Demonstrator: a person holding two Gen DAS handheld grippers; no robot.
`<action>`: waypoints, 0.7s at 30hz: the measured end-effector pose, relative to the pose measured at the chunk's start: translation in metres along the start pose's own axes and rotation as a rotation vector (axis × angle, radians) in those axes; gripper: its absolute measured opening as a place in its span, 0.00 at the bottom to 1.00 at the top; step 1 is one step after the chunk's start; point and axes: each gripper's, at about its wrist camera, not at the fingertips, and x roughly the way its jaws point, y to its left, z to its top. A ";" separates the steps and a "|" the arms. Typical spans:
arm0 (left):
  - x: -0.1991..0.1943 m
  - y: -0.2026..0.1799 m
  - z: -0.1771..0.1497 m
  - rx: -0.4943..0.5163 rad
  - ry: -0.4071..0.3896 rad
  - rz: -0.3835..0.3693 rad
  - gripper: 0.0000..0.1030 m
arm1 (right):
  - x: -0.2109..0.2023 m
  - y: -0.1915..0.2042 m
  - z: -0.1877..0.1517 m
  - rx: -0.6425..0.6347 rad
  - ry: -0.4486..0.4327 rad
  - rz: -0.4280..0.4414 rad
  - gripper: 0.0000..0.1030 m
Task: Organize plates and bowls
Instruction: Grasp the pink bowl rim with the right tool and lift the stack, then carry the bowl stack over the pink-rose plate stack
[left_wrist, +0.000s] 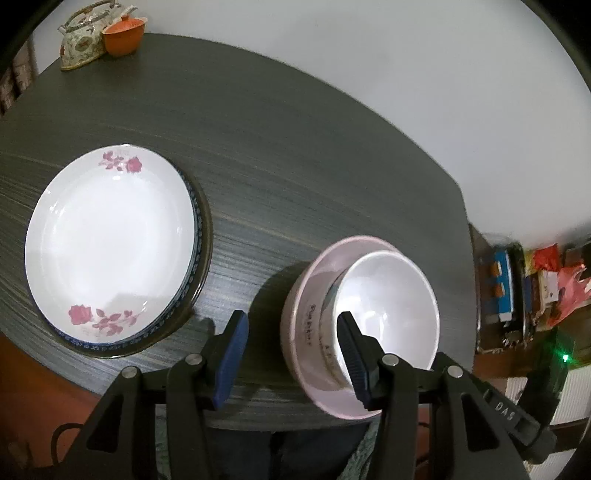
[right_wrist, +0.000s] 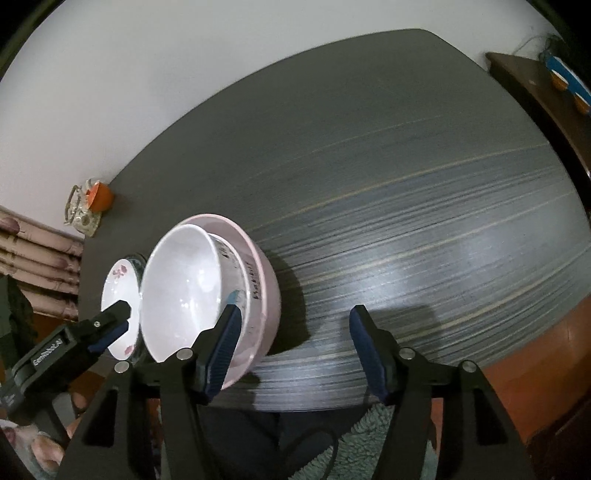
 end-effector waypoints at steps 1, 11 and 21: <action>0.003 -0.001 0.000 -0.004 0.007 0.003 0.50 | 0.002 -0.001 0.000 0.010 0.013 -0.001 0.57; 0.010 0.008 0.006 -0.078 0.049 -0.021 0.50 | 0.012 0.005 0.000 -0.005 0.055 -0.012 0.57; 0.021 0.012 0.006 -0.101 0.102 0.051 0.50 | 0.019 0.009 0.000 -0.016 0.073 -0.027 0.57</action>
